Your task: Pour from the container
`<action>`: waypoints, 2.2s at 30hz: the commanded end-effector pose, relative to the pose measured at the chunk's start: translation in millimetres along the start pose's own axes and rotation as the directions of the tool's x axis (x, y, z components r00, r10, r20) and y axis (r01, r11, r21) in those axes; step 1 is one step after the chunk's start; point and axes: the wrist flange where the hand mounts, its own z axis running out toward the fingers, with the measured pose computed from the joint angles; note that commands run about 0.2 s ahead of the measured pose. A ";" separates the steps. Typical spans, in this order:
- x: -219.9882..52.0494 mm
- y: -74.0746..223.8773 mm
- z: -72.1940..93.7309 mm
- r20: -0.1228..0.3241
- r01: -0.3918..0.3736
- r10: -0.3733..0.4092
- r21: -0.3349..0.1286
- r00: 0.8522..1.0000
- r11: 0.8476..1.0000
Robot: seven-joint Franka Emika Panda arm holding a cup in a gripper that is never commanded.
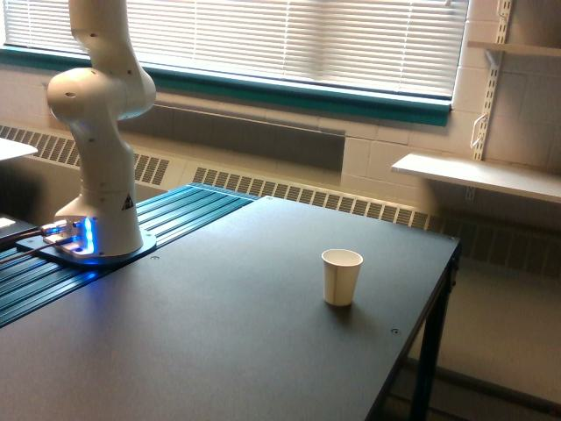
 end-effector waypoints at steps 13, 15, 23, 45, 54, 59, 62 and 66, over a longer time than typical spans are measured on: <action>-21.5 41.8 -33.7 0.102 0.084 -0.052 -0.336 0.993 0.938; -27.8 55.5 -36.7 0.121 0.063 -0.018 -0.380 0.993 0.923; -57.7 105.6 -41.4 0.176 0.070 0.035 -0.556 0.984 0.828; -180.7 177.0 3.3 0.336 0.058 0.278 -0.724 0.900 0.688; -256.8 177.4 14.2 0.445 0.133 0.329 -0.739 0.833 0.661; -286.4 179.8 14.3 0.477 0.140 0.384 -0.751 0.790 0.645; -299.6 180.9 12.9 0.488 0.139 0.412 -0.757 0.769 0.638; -313.4 183.4 9.4 0.495 0.138 0.441 -0.767 0.749 0.626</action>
